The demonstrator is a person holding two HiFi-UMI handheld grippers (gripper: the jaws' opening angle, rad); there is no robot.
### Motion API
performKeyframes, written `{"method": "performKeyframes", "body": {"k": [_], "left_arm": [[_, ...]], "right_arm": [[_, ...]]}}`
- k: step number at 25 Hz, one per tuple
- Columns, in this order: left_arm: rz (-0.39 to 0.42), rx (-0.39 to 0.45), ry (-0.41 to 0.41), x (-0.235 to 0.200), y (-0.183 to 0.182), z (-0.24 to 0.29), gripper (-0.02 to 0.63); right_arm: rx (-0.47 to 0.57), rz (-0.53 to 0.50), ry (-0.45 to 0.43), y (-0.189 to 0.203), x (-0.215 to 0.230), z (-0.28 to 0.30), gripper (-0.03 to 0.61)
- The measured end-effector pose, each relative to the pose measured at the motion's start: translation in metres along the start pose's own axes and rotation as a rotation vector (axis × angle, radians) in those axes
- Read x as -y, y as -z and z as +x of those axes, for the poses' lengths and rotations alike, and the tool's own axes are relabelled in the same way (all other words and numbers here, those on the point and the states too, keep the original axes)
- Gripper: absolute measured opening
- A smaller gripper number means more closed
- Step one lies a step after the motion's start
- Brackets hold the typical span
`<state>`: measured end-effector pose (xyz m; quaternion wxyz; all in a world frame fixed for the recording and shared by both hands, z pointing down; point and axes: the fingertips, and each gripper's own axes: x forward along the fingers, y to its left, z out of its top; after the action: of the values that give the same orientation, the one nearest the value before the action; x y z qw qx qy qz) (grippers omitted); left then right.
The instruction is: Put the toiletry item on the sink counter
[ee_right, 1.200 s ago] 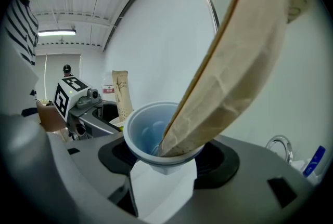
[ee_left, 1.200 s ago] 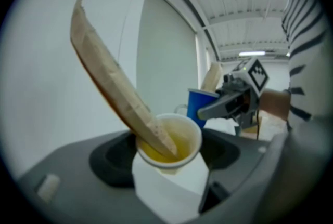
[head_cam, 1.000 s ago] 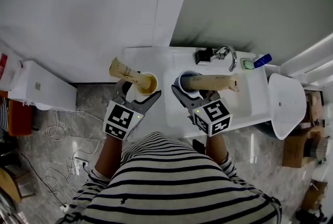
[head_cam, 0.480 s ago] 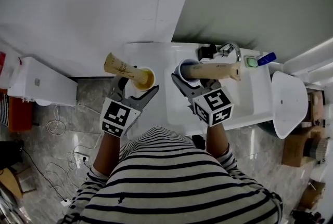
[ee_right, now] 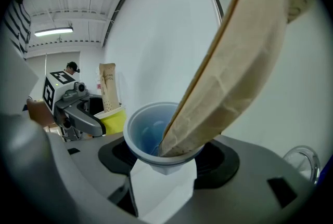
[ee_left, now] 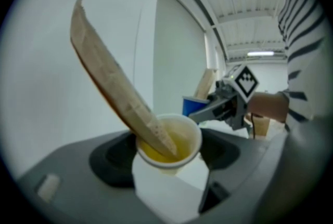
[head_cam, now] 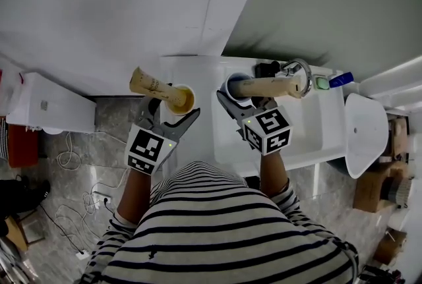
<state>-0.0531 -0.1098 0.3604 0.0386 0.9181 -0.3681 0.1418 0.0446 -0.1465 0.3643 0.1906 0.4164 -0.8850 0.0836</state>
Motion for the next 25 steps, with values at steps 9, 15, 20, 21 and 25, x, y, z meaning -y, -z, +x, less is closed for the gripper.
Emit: {"method": "performKeyframes", "body": {"k": [9,15,20,21,25], "left_arm": [[-0.037,-0.028,0.017,-0.019,0.019,0.024,0.370],[-0.051,-0.046,0.027,-0.031,0.025,0.037,0.370],[-0.067,-0.065,0.033,-0.039,0.034,0.047,0.370],[-0.070,-0.068,0.035,-0.040,0.036,0.049,0.370],[-0.077,-0.076,0.043,-0.044,0.040,0.059,0.370]], "right_arm": [[-0.052,0.022,-0.025,0.018,0.017,0.043,0.298],[-0.078,0.033,-0.033,0.027,0.026,0.066,0.298],[-0.104,0.049,-0.030,0.044,0.036,0.086,0.298],[-0.109,0.051,-0.029,0.047,0.038,0.090,0.298],[-0.122,0.063,-0.018,0.057,0.048,0.104,0.298]]}}
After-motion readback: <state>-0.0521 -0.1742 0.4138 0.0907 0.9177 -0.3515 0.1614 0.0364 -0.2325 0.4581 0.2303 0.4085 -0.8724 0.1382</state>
